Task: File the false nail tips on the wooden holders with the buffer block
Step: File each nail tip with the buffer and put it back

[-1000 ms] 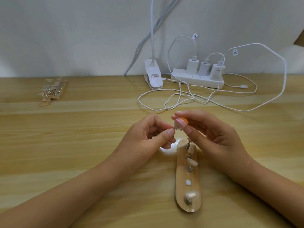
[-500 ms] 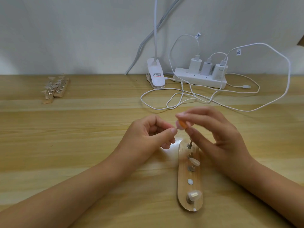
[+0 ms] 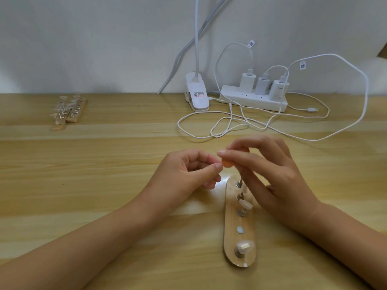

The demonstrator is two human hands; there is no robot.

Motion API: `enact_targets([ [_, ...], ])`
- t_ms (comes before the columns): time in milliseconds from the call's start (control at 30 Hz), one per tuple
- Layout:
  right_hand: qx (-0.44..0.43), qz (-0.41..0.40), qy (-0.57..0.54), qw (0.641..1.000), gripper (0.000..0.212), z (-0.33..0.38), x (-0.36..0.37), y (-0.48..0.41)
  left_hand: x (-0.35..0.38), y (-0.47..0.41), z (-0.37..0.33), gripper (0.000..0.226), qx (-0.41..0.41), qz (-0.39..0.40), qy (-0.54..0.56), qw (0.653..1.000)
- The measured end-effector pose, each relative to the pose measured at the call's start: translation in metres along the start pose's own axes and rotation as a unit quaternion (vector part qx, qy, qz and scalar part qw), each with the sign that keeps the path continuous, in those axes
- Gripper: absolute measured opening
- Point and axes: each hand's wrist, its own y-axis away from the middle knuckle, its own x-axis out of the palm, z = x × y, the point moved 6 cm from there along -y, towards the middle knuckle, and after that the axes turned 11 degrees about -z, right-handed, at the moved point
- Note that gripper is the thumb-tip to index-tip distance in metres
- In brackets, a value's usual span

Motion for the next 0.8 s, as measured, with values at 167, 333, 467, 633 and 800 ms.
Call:
enact_targets([
  [167,-0.009,0.006,-0.004,1.000,0.028,0.0004,-0.0001,0.0000,-0.0004,-0.0005,0.0006,0.005,-0.006,-0.002,0.005,1.000],
  [333,0.014,0.012,-0.015,1.000,0.026,-0.0011,0.0032,0.0000,-0.0011,-0.0008,0.0019,0.006,-0.010,-0.006,-0.004,1.000],
  [467,0.024,0.010,-0.024,0.999,0.026,-0.0013,0.0033,0.0003,-0.0010,-0.0003,0.0018,0.006,-0.011,-0.005,-0.002,1.000],
  [633,0.023,0.015,-0.030,0.999,0.027,0.0001,0.0030,0.0006,-0.0017,-0.0011,0.0028,0.006,-0.016,-0.010,0.001,1.000],
  [800,0.059,0.011,-0.071,0.996,0.026,-0.0071,0.0026,0.0001,-0.0019,-0.0010,0.0038,0.005,-0.018,-0.006,-0.006,1.000],
])
